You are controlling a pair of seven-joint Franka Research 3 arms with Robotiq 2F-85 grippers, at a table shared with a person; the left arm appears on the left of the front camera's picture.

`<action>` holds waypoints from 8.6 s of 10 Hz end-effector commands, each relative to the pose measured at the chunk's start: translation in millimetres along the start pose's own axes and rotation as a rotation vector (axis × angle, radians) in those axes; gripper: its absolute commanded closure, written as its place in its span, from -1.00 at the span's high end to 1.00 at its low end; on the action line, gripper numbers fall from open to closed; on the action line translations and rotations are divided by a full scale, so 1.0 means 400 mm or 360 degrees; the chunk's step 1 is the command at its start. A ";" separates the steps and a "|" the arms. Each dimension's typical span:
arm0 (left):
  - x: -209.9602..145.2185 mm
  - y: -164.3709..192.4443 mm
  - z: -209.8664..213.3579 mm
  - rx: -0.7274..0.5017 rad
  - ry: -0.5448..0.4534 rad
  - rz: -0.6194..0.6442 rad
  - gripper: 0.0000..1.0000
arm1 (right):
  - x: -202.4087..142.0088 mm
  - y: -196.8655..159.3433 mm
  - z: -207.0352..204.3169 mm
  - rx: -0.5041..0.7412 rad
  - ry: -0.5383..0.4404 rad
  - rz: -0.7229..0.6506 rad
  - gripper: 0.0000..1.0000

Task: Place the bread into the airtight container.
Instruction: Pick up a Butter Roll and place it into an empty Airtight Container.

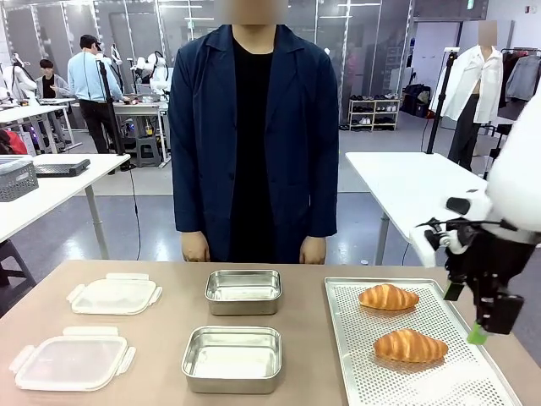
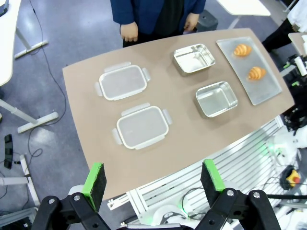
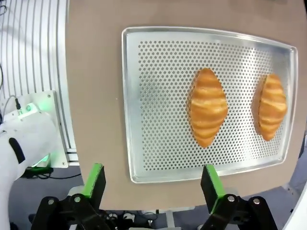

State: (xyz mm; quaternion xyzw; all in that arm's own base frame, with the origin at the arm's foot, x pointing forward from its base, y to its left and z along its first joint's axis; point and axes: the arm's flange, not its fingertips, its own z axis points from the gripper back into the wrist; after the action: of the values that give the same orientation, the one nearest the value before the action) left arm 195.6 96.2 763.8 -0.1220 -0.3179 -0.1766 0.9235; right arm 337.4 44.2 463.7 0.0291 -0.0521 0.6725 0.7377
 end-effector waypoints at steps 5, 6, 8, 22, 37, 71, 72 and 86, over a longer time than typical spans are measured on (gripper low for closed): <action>0.002 -0.002 0.006 -0.0008 0.0005 -0.0026 1.00 | 0.019 -0.110 -0.235 0.0025 0.0005 0.0017 1.00; 0.002 -0.002 0.006 -0.0008 0.0005 -0.0026 1.00 | 0.016 -0.127 -0.266 0.0005 0.0018 0.0044 1.00; 0.002 -0.002 0.006 -0.0008 0.0005 -0.0026 1.00 | 0.015 -0.166 -0.301 -0.0023 0.0002 0.0048 1.00; 0.002 -0.002 0.006 -0.0008 0.0005 -0.0026 1.00 | 0.007 -0.313 -0.451 0.0106 0.0068 -0.0095 0.61; 0.002 -0.002 0.006 -0.0008 0.0005 -0.0026 1.00 | 0.613 -0.173 -0.226 0.0122 0.0124 -0.0247 -0.17; 0.002 -0.002 0.006 -0.0008 0.0005 -0.0026 1.00 | 0.892 -0.062 -0.345 0.0061 0.0000 -0.0162 1.00; 0.002 -0.002 0.006 -0.0008 0.0005 -0.0026 1.00 | 0.865 -0.059 -0.275 0.0090 0.0051 -0.0223 1.00; 0.002 -0.002 0.006 -0.0008 0.0005 -0.0026 1.00 | 0.098 0.149 0.456 -0.0413 -0.0259 -0.0799 1.00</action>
State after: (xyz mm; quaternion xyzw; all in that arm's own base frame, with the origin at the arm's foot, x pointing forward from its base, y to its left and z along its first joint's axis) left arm 195.4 96.1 764.1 -0.1218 -0.3182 -0.1768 0.9234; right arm 266.9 68.5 666.3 0.0078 -0.1899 0.4603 0.8672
